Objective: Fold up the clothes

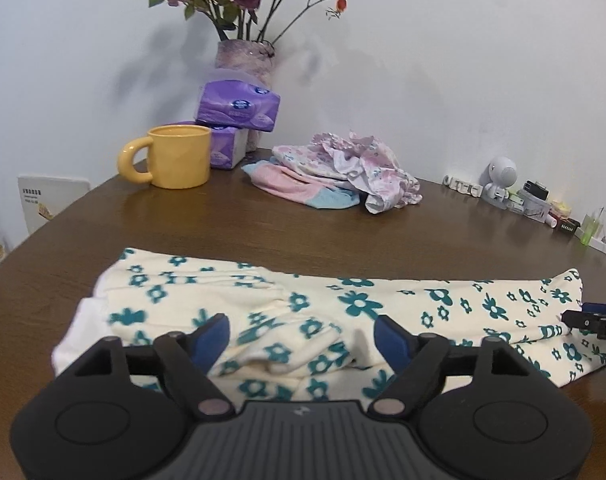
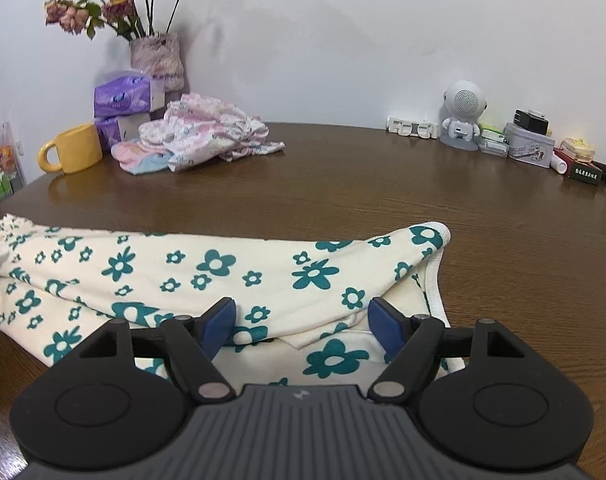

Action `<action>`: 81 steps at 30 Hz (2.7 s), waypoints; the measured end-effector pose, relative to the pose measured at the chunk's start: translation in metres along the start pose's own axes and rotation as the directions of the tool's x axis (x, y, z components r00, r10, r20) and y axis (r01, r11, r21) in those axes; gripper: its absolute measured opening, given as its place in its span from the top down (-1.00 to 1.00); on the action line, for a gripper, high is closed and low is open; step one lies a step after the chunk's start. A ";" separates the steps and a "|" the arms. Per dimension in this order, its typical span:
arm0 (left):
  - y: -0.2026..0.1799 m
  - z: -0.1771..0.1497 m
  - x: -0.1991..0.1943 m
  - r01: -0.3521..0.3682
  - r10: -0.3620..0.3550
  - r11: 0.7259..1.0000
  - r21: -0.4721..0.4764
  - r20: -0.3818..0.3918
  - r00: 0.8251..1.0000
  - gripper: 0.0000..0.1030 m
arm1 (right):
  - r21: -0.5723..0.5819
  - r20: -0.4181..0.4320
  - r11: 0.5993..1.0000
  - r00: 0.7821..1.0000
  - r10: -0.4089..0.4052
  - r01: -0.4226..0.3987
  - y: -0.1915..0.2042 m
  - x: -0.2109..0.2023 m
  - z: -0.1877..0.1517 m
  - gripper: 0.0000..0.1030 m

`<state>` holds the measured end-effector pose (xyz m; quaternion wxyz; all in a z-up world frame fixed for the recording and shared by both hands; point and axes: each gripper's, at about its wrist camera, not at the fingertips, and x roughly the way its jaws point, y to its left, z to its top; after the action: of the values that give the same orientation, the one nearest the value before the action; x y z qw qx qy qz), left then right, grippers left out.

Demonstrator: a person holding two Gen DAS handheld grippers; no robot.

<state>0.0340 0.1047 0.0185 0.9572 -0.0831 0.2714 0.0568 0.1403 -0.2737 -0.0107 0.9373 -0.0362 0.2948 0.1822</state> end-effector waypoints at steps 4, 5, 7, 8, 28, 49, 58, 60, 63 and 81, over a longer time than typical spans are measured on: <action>0.009 -0.003 -0.014 -0.050 0.050 0.998 -0.030 0.008 0.999 -0.57 | 0.004 0.012 1.000 1.000 -0.008 0.008 0.001 -0.002 0.000 -0.45; 0.013 -0.004 -0.020 -0.055 0.056 0.997 -0.049 0.010 0.998 -0.59 | 0.004 0.018 1.000 1.000 -0.011 0.011 0.001 -0.003 0.000 -0.45; 0.022 -0.007 -0.031 -0.059 0.061 0.994 -0.091 0.013 0.998 -0.63 | 0.004 0.032 1.000 0.999 -0.011 0.011 0.003 -0.006 0.000 -0.45; 0.026 -0.009 -0.037 -0.061 0.063 0.992 -0.112 0.010 0.998 -0.64 | 0.000 0.038 1.000 0.999 -0.006 0.006 0.006 -0.008 0.000 -0.45; 0.059 -0.029 -0.052 -0.122 0.108 0.898 -0.424 -0.057 0.993 -0.65 | -0.352 0.030 0.886 0.942 0.333 -0.302 0.172 0.008 0.042 -0.44; 0.084 0.000 0.003 -0.161 0.204 0.847 -0.506 0.030 0.978 -0.25 | -0.260 -0.090 0.894 0.931 0.354 -0.365 0.212 0.065 0.038 -0.37; 0.082 0.002 0.013 -0.169 0.220 0.857 -0.487 0.050 0.974 -0.15 | -0.247 -0.083 0.894 0.928 0.364 -0.373 0.210 0.065 0.037 -0.37; 0.082 0.001 0.014 -0.179 0.229 0.861 -0.476 0.050 0.972 0.00 | -0.236 -0.074 0.899 0.929 0.362 -0.369 0.209 0.062 0.038 -0.37; 0.082 0.001 0.015 -0.185 0.236 0.864 -0.469 0.051 0.970 0.06 | -0.203 -0.046 0.915 0.937 0.347 -0.349 0.201 0.055 0.041 -0.36; 0.080 0.003 0.023 -0.224 0.256 0.876 -0.428 0.019 0.967 0.59 | -0.027 -0.063 0.969 0.968 0.244 -0.246 0.154 0.069 0.040 -0.24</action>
<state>0.0423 0.1850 -0.0016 0.9114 -0.2519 0.2249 0.2354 0.1587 -0.1011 -0.0109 0.8976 -0.0213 0.3215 0.3007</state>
